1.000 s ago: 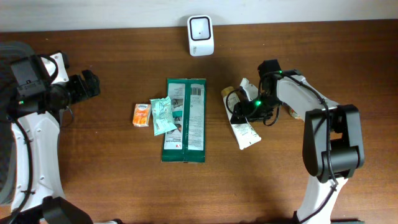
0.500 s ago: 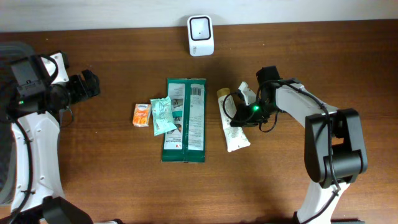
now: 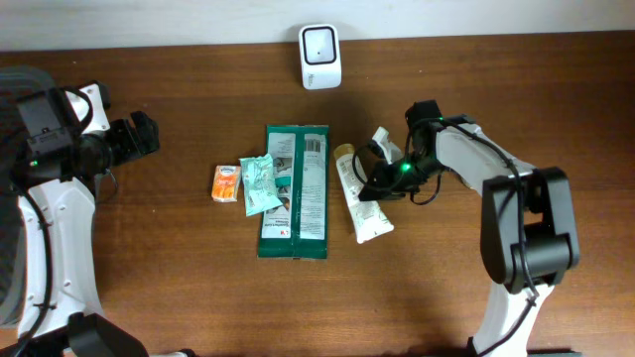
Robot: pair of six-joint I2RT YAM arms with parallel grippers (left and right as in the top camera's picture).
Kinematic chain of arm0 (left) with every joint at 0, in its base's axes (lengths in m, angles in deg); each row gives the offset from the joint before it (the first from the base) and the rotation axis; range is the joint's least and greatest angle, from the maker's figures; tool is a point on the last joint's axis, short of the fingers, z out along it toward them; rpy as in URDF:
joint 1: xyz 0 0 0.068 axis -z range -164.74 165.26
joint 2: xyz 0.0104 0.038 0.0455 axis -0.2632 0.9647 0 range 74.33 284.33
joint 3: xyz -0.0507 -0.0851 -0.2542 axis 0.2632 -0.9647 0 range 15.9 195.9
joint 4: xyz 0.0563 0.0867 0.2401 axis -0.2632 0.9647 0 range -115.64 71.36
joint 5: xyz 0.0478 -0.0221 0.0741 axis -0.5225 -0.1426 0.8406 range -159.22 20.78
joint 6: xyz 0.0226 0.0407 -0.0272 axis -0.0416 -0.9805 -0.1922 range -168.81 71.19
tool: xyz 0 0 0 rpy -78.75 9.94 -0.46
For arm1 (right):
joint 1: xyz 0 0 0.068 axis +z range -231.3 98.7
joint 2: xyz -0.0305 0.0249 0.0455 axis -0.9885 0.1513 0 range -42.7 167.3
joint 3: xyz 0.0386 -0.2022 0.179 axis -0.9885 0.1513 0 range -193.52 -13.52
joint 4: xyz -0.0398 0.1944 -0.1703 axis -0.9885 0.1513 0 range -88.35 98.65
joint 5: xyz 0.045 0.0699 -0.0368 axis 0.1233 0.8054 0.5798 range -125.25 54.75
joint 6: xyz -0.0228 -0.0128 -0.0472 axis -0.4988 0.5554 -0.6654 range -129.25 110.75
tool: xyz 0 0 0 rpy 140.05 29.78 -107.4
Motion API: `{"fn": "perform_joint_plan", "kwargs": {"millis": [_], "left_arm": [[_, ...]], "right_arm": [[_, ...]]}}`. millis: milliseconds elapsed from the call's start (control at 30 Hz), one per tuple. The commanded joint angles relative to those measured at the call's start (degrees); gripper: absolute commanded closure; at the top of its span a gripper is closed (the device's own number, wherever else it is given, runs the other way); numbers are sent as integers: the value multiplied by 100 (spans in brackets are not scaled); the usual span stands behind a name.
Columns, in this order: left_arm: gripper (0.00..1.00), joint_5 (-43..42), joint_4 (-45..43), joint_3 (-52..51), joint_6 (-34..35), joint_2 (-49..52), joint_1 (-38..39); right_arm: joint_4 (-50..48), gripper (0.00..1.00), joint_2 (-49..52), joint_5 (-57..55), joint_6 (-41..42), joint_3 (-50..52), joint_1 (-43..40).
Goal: Scan the item barcode
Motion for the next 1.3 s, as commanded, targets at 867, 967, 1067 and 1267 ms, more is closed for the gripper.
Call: {"fn": "perform_joint_plan", "kwargs": {"millis": [867,967,1067,1267], "left_arm": [[1,-85,-7,111,-109,-98,-39],[1,-83,-9,111,-109,-98,-42],[1,-83,-9,111,-109,-98,-39],[1,-83,-9,111,-111,-98,-42]], "right_arm": [[125,96,387,-3272,531,-116,1467],[129,96,380,-3075,531,-146,1281],[369,96,343,-2599,529,-455,1060],[1563,96,-162,-66,-841,-2035,938]]}}
